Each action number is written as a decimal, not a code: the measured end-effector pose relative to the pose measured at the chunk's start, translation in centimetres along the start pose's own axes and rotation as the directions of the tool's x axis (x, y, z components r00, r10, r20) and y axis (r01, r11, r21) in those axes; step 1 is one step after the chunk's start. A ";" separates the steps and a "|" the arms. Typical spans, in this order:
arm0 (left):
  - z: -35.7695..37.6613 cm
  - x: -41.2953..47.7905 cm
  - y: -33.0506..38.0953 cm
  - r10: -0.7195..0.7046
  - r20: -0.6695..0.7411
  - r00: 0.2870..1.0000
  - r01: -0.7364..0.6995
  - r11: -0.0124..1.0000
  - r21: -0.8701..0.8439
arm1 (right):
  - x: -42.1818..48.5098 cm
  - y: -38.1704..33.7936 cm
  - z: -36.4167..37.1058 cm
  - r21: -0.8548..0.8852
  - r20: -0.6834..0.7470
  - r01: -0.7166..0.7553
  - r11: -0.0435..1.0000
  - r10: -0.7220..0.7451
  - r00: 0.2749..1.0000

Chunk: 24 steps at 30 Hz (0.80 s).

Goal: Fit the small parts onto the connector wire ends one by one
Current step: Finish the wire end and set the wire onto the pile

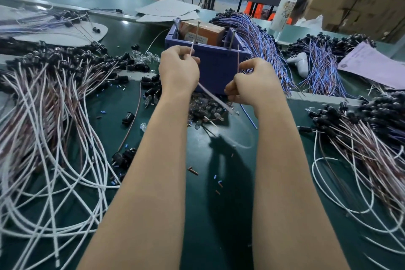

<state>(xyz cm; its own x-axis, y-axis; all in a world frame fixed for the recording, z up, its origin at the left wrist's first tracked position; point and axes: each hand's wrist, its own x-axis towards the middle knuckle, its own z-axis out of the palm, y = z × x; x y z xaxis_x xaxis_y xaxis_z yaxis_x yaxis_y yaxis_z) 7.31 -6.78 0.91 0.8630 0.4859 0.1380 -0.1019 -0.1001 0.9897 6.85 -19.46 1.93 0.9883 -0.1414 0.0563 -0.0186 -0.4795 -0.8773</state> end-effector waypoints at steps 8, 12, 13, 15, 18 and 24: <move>0.3 0.6 -0.5 0.038 0.009 0.999 -0.038 0.999 0.003 | 0.0 0.4 0.9 0.032 -0.034 0.082 0.996 -0.081 0.996; 0.3 0.8 -0.6 0.037 0.008 0.999 -0.037 0.999 -0.026 | 0.1 0.5 0.9 0.028 -0.032 0.104 0.994 -0.103 0.994; 0.2 0.8 -0.6 0.036 0.008 0.999 -0.036 0.999 -0.036 | 0.1 0.5 0.9 0.026 -0.033 0.106 0.994 -0.105 0.994; 0.1 0.9 -0.7 0.040 0.005 0.999 -0.040 0.998 -0.048 | 0.1 0.5 1.0 0.026 -0.035 0.106 0.994 -0.105 0.994; 0.0 0.9 -0.8 0.038 0.008 0.999 -0.037 0.997 -0.062 | 0.0 0.5 1.1 0.023 -0.036 0.101 0.995 -0.100 0.994; 0.0 1.0 -0.9 0.027 0.027 0.999 -0.024 0.995 -0.092 | 0.0 0.4 1.0 0.031 -0.039 0.091 0.995 -0.090 0.995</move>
<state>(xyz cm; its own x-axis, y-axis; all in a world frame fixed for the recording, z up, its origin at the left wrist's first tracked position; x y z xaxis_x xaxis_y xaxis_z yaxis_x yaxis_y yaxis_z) 8.27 -6.18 0.18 0.8731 0.4594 0.1636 -0.1679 -0.0318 0.9853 6.98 -18.78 1.06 0.9794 -0.1314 0.1531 0.0759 -0.4631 -0.8830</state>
